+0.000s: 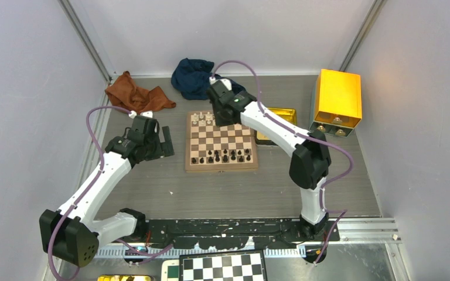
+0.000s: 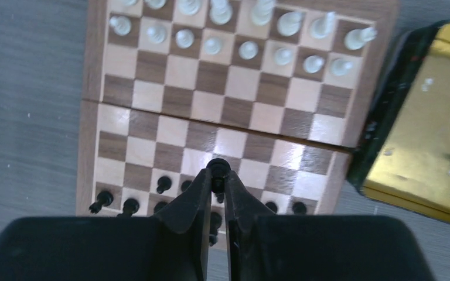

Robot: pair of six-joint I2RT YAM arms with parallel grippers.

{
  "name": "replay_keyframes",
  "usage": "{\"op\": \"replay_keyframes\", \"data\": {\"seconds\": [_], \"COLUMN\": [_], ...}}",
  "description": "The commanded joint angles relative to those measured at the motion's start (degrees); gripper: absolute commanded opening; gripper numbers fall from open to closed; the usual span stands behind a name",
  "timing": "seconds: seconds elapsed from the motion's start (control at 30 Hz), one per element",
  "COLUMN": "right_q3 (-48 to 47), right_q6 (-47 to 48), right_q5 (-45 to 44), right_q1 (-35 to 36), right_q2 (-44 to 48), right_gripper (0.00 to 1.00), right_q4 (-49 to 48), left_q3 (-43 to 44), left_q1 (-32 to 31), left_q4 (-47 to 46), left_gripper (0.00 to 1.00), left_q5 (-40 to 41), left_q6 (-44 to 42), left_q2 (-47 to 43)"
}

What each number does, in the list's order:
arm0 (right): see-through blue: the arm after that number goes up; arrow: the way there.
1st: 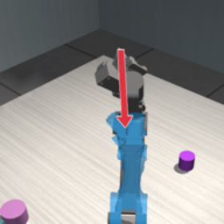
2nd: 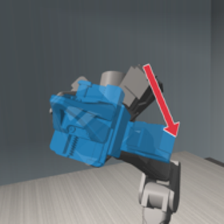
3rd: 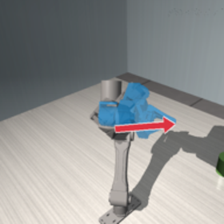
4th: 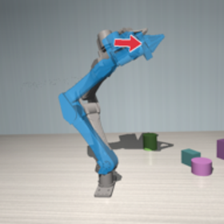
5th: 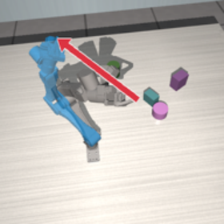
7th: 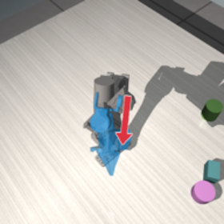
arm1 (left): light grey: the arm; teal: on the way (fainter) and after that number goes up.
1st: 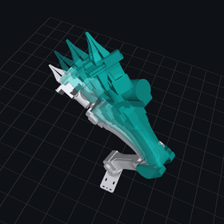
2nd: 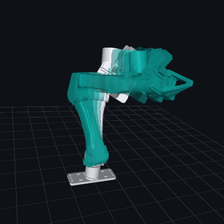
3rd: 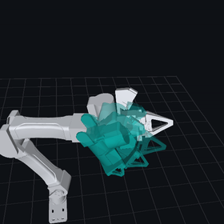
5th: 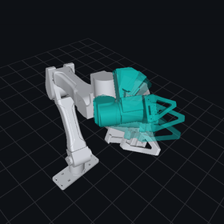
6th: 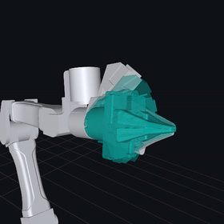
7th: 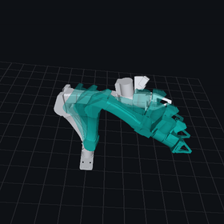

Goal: Set up the chess pieces on the board
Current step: Place the chess piece on the chessboard.

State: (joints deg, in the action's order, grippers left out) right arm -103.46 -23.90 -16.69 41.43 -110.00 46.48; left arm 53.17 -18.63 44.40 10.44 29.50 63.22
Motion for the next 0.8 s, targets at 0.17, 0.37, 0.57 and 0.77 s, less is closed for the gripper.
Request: {"op": "replay_keyframes", "data": {"seconds": [0.17, 0.37, 0.57, 0.77], "right_q3": [-8.71, -10.00, -9.58, -8.33], "right_q6": [0.19, 0.01, 0.10, 0.11], "right_q5": [-0.57, 0.24, 0.69, 1.17], "right_q1": [7.80, 10.96, 12.81, 13.36], "right_q2": [-6.61, -9.13, -10.52, -11.39], "right_gripper": [0.01, 0.01, 0.01, 0.01], "right_q4": [4.58, 5.80, 5.85, 4.79], "left_q3": [-1.16, -1.57, -2.25, -2.67], "left_q1": [0.35, 0.35, 0.35, 0.35], "left_q4": [-1.20, -1.04, -0.83, -0.77], "left_gripper": [1.00, 1.00, 1.00, 1.00], "left_q5": [-0.24, -0.24, -0.50, -0.65], "left_q6": [-0.50, -0.43, -0.11, -0.03], "left_q2": [-3.29, -4.43, -5.50, -6.00]}}
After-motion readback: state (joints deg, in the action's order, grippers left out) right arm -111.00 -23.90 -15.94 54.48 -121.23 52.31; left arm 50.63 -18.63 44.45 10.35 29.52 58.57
